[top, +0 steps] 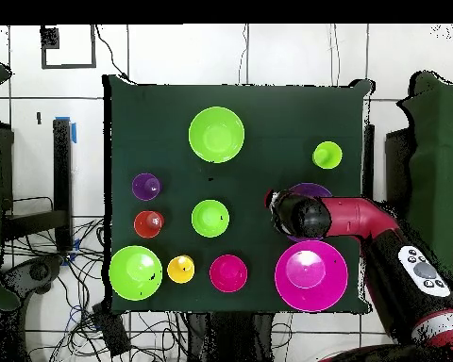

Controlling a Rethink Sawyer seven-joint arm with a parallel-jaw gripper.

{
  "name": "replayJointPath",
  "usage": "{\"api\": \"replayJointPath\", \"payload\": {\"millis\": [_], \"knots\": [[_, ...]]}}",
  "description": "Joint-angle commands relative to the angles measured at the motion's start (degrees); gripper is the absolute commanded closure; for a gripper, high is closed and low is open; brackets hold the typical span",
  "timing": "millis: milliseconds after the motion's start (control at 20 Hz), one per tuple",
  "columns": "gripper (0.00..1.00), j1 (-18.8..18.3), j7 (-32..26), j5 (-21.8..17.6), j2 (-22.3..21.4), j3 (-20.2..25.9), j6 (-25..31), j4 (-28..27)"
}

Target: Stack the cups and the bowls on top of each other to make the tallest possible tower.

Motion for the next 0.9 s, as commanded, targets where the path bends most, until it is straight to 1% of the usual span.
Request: {"api": "replayJointPath", "payload": {"millis": [50,400,450,900], "knots": [[0.00,0.3,-15.8,-6.4,2.6,1.6,3.5,-2.4],[0.00,0.4,-15.2,-6.8,1.9,1.9,5.1,-2.8],[0.00,0.5,-15.3,-7.2,2.7,1.7,5.0,-3.6],[0.00,1.1,-16.9,-7.2,5.0,1.6,7.2,-8.1]]}}
